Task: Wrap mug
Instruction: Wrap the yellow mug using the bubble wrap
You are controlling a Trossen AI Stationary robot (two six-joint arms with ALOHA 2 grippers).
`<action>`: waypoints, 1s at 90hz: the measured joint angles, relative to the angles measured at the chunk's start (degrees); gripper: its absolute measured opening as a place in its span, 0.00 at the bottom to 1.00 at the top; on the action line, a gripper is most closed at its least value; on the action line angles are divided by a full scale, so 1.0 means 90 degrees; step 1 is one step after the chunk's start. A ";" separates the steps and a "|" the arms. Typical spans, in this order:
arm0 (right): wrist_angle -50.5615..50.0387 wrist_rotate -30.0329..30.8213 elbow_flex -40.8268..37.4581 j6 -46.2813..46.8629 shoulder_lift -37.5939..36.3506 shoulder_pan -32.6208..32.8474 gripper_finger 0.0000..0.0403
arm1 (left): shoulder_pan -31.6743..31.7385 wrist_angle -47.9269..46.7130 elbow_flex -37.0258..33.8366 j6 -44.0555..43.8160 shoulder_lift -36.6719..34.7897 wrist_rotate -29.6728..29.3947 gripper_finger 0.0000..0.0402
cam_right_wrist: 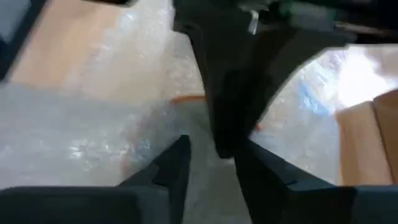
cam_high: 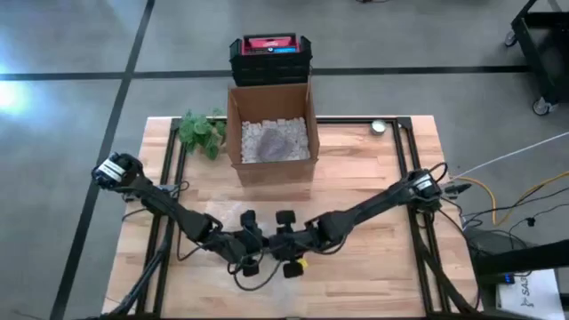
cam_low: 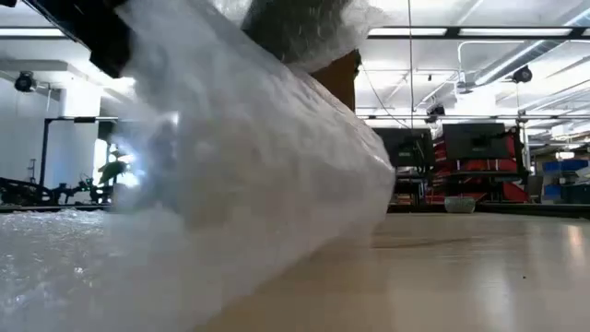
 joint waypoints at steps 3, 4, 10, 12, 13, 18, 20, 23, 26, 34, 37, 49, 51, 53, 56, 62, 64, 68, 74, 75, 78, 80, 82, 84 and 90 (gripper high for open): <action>0.0006 0.0021 0.0003 0.0002 0.0034 -0.0017 0.14 | 0.0000 -0.0004 0.0000 0.0000 0.0000 0.0005 0.00; 0.0010 0.0029 0.0004 0.0003 0.0041 -0.0022 0.13 | 0.0000 -0.0012 0.0000 0.0000 0.0000 0.0010 0.00; 0.0017 0.0018 0.0011 0.0055 0.0088 -0.0049 0.06 | -0.0007 -0.0037 0.0000 0.0002 -0.0001 0.0000 0.00; 0.0012 0.0004 0.0011 0.0080 0.0096 -0.0053 0.04 | -0.0007 -0.0046 0.0000 0.0002 -0.0002 0.0002 0.00; 0.0006 0.0000 0.0011 0.0091 0.0101 -0.0053 0.03 | -0.0007 -0.0048 0.0000 0.0002 -0.0002 0.0001 0.00; -0.0038 -0.0014 0.0011 0.0107 0.0108 -0.0055 0.01 | -0.0007 -0.0052 0.0000 0.0002 -0.0002 0.0004 0.00; -0.0051 -0.0028 0.0011 0.0109 0.0113 -0.0055 0.01 | -0.0007 -0.0058 0.0000 0.0002 -0.0002 0.0003 0.00; -0.0055 -0.0035 0.0011 0.0108 0.0112 -0.0055 0.02 | -0.0007 -0.0067 0.0000 0.0002 -0.0002 0.0010 0.00; -0.0064 -0.0034 0.0007 0.0106 0.0104 -0.0050 0.03 | -0.0007 -0.0083 0.0000 0.0002 -0.0007 0.0012 0.00; -0.0085 -0.0034 -0.0002 0.0103 0.0058 -0.0036 0.03 | -0.0005 -0.0132 0.0002 -0.0008 -0.0012 0.0015 0.00; -0.0092 -0.0035 -0.0007 0.0103 0.0039 -0.0036 0.03 | -0.0005 -0.0138 0.0005 -0.0016 -0.0012 0.0015 0.00; -0.0114 -0.0074 -0.0016 0.0102 -0.0013 -0.0036 0.00 | 0.0002 -0.0162 0.0010 -0.0024 -0.0033 0.0021 0.00; -0.0113 -0.0078 -0.0016 0.0100 -0.0013 -0.0036 0.00 | 0.0002 -0.0183 0.0010 -0.0023 -0.0044 0.0035 0.00; -0.0112 -0.0083 -0.0018 0.0100 -0.0013 -0.0036 0.00 | 0.0002 -0.0207 0.0010 -0.0019 -0.0057 0.0066 0.00; -0.0119 -0.0100 -0.0019 0.0102 -0.0013 -0.0036 0.00 | 0.0002 -0.0244 0.0012 -0.0018 -0.0080 0.0143 0.00; -0.0158 -0.0117 -0.0025 0.0109 -0.0003 -0.0036 0.00 | 0.0000 -0.0345 0.0017 -0.0017 -0.0126 0.0187 0.00; -0.0166 -0.0135 -0.0025 0.0109 0.0010 -0.0036 0.00 | -0.0002 -0.0383 0.0017 -0.0016 -0.0148 0.0188 0.00; -0.0193 -0.0171 -0.0032 0.0109 0.0028 -0.0036 0.00 | -0.0010 -0.0467 0.0022 -0.0016 -0.0205 0.0194 0.00; -0.0254 -0.0167 -0.0040 0.0141 0.0040 -0.0025 0.00 | -0.0014 -0.0622 0.0029 -0.0052 -0.0302 0.0230 0.00; -0.0261 -0.0164 -0.0040 0.0153 0.0040 -0.0024 0.00 | -0.0019 -0.0651 0.0029 -0.0063 -0.0318 0.0231 0.00; -0.0283 -0.0157 -0.0040 0.0177 0.0039 -0.0024 0.00 | -0.0022 -0.0717 0.0029 -0.0081 -0.0357 0.0254 0.00; -0.0298 -0.0153 -0.0039 0.0190 0.0033 -0.0024 0.00 | -0.0024 -0.0744 0.0029 -0.0107 -0.0389 0.0279 0.00; -0.0310 -0.0152 -0.0037 0.0201 0.0031 -0.0024 0.00 | -0.0032 -0.0770 0.0029 -0.0127 -0.0419 0.0294 0.00; -0.0322 -0.0152 -0.0037 0.0208 0.0031 -0.0024 0.00 | -0.0036 -0.0789 0.0029 -0.0143 -0.0459 0.0294 0.00; -0.0295 -0.0148 -0.0060 0.0214 0.0031 -0.0024 0.00 | -0.0039 -0.0794 0.0029 -0.0175 -0.0590 0.0294 0.00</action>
